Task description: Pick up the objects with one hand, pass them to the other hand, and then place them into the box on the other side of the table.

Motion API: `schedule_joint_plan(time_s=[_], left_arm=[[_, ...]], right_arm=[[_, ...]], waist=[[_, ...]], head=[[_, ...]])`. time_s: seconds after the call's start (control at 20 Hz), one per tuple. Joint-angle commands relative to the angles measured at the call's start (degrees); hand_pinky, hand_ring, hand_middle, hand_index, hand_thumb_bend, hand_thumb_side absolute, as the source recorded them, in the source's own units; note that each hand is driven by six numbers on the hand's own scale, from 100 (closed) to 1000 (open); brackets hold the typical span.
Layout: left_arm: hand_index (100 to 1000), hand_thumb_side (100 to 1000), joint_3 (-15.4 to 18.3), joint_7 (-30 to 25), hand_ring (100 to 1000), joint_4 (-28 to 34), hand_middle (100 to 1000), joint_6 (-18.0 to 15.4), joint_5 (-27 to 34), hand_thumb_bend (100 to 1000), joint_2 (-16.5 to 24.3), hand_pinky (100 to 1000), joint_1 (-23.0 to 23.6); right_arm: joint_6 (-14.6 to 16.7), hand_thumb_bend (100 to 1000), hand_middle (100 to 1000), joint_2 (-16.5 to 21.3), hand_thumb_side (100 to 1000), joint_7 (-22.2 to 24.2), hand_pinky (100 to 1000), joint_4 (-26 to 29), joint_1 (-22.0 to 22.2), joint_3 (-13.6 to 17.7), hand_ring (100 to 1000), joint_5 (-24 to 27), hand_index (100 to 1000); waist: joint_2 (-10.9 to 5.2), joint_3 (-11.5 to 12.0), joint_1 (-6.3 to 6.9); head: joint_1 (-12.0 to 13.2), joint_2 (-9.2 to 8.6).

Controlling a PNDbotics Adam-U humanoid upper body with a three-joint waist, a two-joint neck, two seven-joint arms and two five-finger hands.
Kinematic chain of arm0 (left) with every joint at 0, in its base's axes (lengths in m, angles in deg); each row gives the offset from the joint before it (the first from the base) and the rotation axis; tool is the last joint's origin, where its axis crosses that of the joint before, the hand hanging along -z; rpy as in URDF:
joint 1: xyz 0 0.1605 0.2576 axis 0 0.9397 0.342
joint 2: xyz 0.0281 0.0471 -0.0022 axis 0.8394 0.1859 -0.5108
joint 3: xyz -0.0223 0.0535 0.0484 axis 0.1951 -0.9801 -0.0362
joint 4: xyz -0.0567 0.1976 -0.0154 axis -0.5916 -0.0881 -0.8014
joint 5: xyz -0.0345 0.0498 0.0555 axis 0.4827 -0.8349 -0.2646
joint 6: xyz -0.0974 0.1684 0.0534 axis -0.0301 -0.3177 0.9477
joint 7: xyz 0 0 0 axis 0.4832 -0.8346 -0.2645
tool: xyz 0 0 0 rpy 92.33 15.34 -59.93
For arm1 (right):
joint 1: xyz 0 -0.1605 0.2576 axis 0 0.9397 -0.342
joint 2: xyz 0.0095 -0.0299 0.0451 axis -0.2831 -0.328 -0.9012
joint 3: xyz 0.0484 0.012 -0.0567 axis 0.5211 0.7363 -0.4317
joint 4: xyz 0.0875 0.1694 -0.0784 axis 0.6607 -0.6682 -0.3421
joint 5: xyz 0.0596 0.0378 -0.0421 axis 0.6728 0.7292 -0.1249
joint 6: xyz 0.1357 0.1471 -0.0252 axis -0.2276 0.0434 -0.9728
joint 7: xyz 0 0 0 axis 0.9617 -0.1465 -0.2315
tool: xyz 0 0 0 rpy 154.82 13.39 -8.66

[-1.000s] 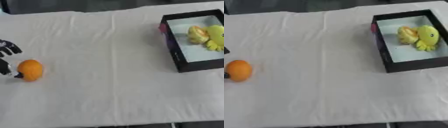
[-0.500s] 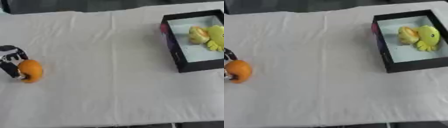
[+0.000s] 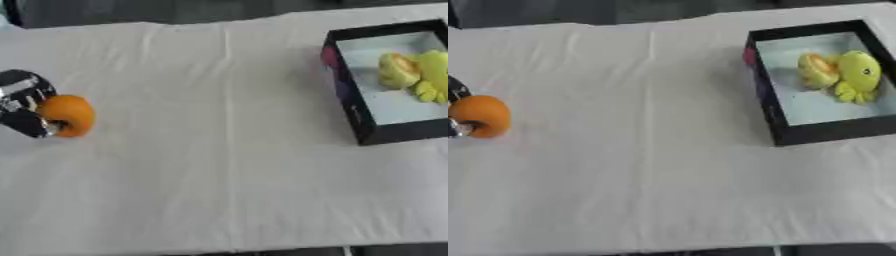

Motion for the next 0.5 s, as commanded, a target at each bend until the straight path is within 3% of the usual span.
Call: schedule_joint_plan(time_s=[0.05, 0.25, 0.5], left_arm=[[550, 100, 2.76, 3.48, 648, 6.83, 567, 2.38, 2.32, 182, 3.28, 701, -0.40], [539, 100, 2.76, 10.49, 625, 11.98, 543, 3.91, 2.63, 186, 2.29, 682, -0.19], [542, 100, 1.31, 20.18, 620, 13.57, 536, 3.18, 1.56, 175, -2.20, 679, -0.45]], right_arm=[[-0.09, 100, 873, 0.85, 514, 0.33, 890, 1.55, -1.81, 0.33, 883, 0.49, 892], [-0.28, 100, 875, -0.82, 508, 1.00, 894, 2.34, -3.77, -0.28, 884, 0.56, 893], [-0.24, 100, 887, -4.18, 486, 4.93, 901, 4.51, -7.38, -3.17, 893, -0.85, 904]], waist=[[-1.42, 0.21, -0.20], [-1.46, 0.31, -0.40], [-1.54, 0.26, -0.71]], head=[[-0.05, -0.73], [0.77, -1.48], [1.36, -2.58]])
